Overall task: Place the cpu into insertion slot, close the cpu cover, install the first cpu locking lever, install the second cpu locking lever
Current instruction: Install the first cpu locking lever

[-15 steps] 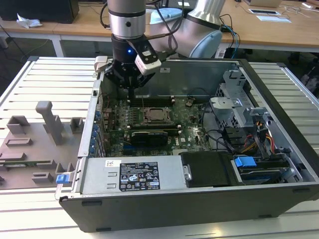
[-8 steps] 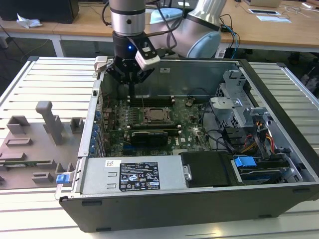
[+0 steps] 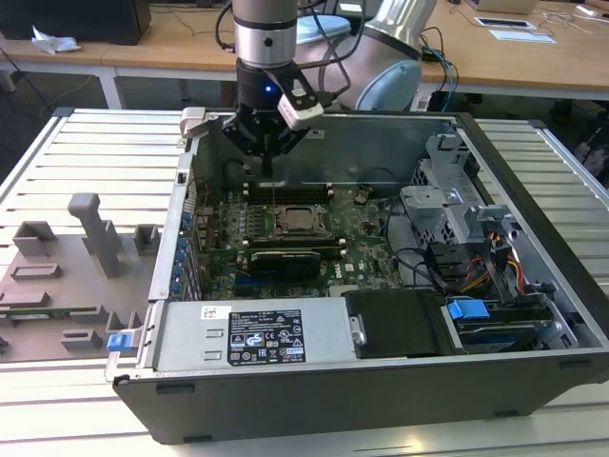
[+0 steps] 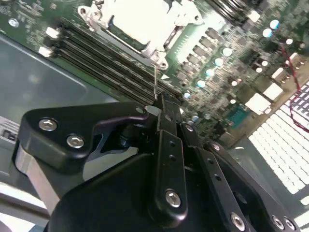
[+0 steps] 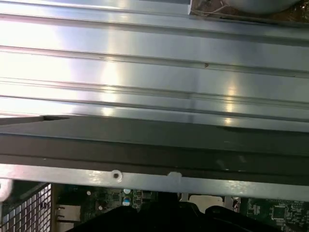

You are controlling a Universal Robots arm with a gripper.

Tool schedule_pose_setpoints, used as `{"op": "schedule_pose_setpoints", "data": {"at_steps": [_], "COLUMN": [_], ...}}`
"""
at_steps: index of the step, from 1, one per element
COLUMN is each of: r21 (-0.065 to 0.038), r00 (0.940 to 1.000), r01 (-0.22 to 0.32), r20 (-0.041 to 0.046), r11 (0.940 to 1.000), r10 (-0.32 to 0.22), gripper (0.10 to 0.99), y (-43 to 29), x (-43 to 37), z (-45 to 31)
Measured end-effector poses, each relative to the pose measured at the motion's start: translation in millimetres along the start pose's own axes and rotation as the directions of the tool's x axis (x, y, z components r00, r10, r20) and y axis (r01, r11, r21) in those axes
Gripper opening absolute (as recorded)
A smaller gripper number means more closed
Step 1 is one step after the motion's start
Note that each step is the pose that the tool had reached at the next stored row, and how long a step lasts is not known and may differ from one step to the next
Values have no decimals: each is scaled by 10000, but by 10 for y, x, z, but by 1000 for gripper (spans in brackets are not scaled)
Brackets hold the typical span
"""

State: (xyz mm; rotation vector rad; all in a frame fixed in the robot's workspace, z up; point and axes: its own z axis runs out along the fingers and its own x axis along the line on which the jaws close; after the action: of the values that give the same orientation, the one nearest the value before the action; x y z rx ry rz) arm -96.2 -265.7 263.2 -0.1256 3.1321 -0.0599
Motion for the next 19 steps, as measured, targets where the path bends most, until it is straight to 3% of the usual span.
{"op": "schedule_pose_setpoints", "data": {"at_steps": [7,13,19], "r21": [-1,-2,-2], "r00": [10000,10000,10000], "r01": [0,0,1], "r20": [-18,-18,-20], "r11": [10000,10000,10000], "r10": [0,0,-1], "gripper": [106,106,106], "y": [5,-12,-13], "x": [-163,-170,-169], "z": [30,61,147]}}
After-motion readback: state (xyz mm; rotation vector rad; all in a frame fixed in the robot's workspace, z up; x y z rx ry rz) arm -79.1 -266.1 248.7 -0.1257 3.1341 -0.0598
